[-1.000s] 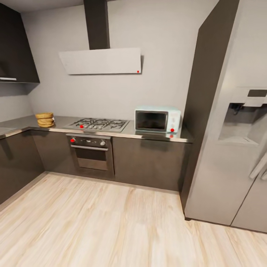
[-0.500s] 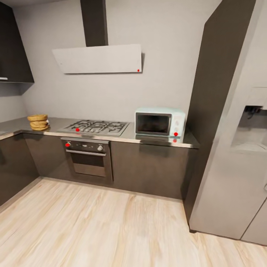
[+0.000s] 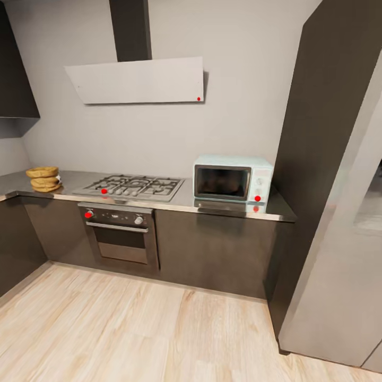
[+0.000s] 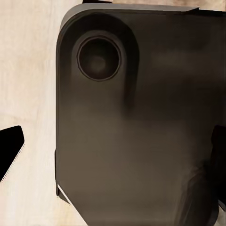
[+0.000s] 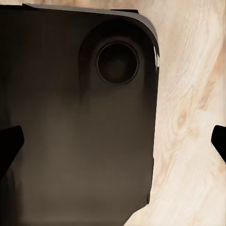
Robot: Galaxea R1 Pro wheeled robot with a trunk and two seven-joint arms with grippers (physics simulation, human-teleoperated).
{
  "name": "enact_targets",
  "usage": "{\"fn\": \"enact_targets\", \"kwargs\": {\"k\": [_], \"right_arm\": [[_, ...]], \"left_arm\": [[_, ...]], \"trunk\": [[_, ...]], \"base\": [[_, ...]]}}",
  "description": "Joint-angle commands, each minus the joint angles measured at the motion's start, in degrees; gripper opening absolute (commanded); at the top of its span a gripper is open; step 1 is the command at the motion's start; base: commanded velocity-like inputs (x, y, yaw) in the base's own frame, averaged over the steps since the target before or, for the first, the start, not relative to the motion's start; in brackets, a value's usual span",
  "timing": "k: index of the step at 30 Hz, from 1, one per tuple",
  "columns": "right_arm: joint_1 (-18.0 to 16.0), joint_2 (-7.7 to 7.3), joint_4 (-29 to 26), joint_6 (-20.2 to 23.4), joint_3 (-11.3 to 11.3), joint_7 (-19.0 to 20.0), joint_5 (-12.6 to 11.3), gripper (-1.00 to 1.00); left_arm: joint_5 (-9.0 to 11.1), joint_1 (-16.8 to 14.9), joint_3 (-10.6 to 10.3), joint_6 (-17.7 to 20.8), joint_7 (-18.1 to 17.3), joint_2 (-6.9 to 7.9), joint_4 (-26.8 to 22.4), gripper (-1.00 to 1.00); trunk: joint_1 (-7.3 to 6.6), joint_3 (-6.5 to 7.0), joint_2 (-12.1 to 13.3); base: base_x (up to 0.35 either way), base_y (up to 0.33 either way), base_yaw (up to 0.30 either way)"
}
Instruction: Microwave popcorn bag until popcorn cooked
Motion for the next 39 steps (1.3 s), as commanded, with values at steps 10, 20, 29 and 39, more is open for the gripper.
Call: {"fn": "enact_targets", "kwargs": {"k": [10,20,29,39], "right_arm": [[-0.02,-0.01,0.05,-0.25,0.04,-0.01,0.02,1.00],[-0.02,0.08,0.05,-0.25,0.04,-0.01,0.02,1.00],[-0.02,0.01,0.05,-0.25,0.04,-0.01,0.02,1.00],[-0.02,0.07,0.05,-0.25,0.04,-0.01,0.02,1.00]], "left_arm": [[0.44,-0.01,0.07,-0.07,-0.03,-0.01,-0.01,1.00],[0.44,-0.01,0.06,-0.07,-0.01,-0.01,0.00,1.00],[0.44,-0.01,0.07,-0.07,-0.03,-0.01,0.00,1.00],[0.44,-0.01,0.06,-0.07,0.00,-0.01,0.00,1.00]], "trunk": [[0.03,-0.04,-0.02],[0.03,-0.04,-0.02],[0.03,-0.04,-0.02],[0.03,-0.04,-0.02]], "base": [[0.321,0.000,0.000],[0.321,0.000,0.000],[0.321,0.000,0.000],[0.124,0.000,-0.075]]}}
